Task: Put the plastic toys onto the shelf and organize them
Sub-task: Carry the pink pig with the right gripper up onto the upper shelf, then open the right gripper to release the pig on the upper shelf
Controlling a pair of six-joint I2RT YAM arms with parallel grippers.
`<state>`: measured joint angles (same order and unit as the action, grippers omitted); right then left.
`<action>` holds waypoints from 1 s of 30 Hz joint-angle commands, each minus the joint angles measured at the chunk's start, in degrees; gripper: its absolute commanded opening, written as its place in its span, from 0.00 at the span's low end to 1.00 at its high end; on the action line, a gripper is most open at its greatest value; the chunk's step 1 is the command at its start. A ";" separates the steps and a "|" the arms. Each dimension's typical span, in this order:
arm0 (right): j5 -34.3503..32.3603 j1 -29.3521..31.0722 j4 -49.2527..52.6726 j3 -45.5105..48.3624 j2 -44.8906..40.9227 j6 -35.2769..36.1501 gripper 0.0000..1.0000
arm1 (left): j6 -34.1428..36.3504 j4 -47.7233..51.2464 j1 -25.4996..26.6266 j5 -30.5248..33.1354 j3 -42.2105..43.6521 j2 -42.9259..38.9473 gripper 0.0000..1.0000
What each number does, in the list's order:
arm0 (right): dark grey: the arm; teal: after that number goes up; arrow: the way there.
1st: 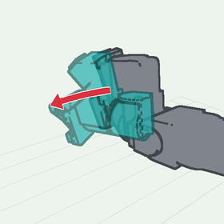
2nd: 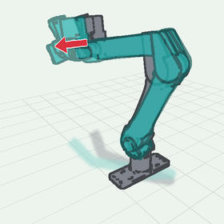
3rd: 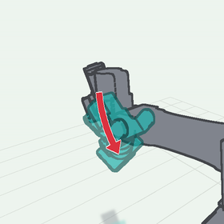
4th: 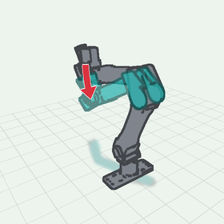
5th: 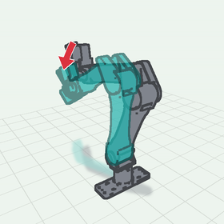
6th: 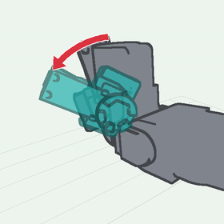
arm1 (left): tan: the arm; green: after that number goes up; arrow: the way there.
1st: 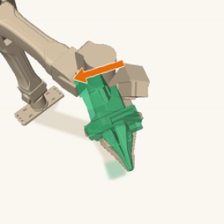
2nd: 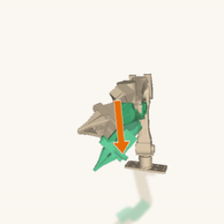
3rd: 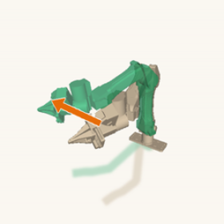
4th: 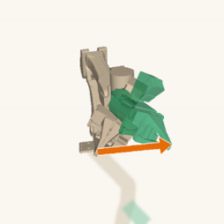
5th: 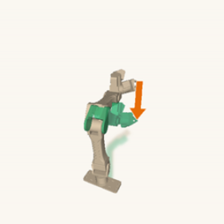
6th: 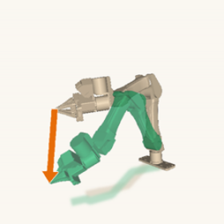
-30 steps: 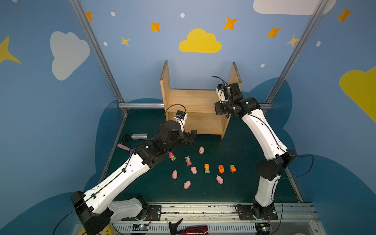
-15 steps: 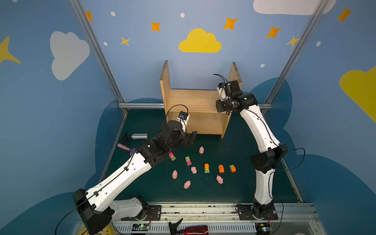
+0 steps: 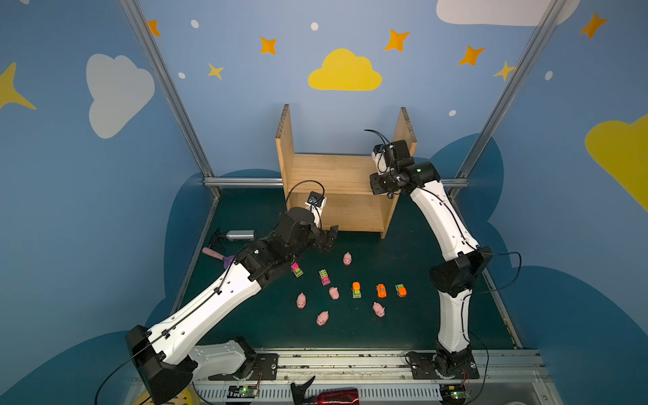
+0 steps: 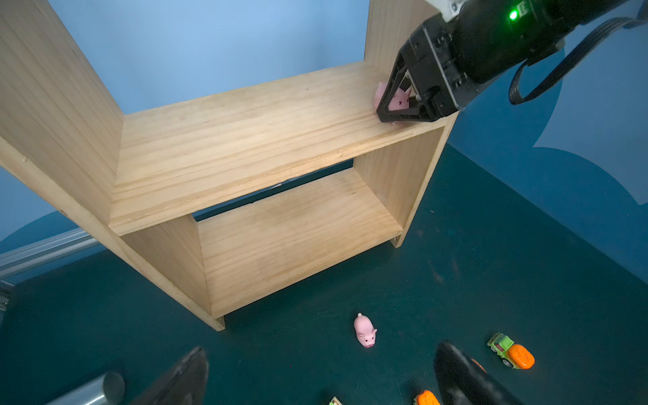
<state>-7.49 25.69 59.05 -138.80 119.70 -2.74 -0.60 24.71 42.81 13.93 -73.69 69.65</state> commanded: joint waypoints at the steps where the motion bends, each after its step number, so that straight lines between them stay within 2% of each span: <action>1: -0.86 -0.53 0.14 -1.36 1.85 0.19 0.34 | 0.95 0.18 0.08 1.01 -0.14 -0.87 1.00; 10: -0.41 -1.03 0.54 -3.14 2.73 0.06 0.53 | 1.40 0.48 0.08 2.05 -0.23 -1.05 1.00; 18: 0.34 -0.91 0.30 -3.14 1.28 -0.71 0.63 | 1.52 0.65 0.08 2.22 -0.49 -1.34 1.00; 23: 3.14 -0.91 -0.20 -3.11 -0.87 -1.89 0.71 | 1.11 0.89 0.08 2.72 -0.51 -2.03 1.00; 30: 3.37 -0.76 -0.73 -2.36 -4.83 -3.86 0.79 | -0.95 3.32 0.04 4.48 -0.32 -5.38 1.00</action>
<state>-3.38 25.34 58.54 -140.68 119.96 -5.39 -0.34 26.55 42.81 16.86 -73.69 66.85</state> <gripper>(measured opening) 0.785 0.997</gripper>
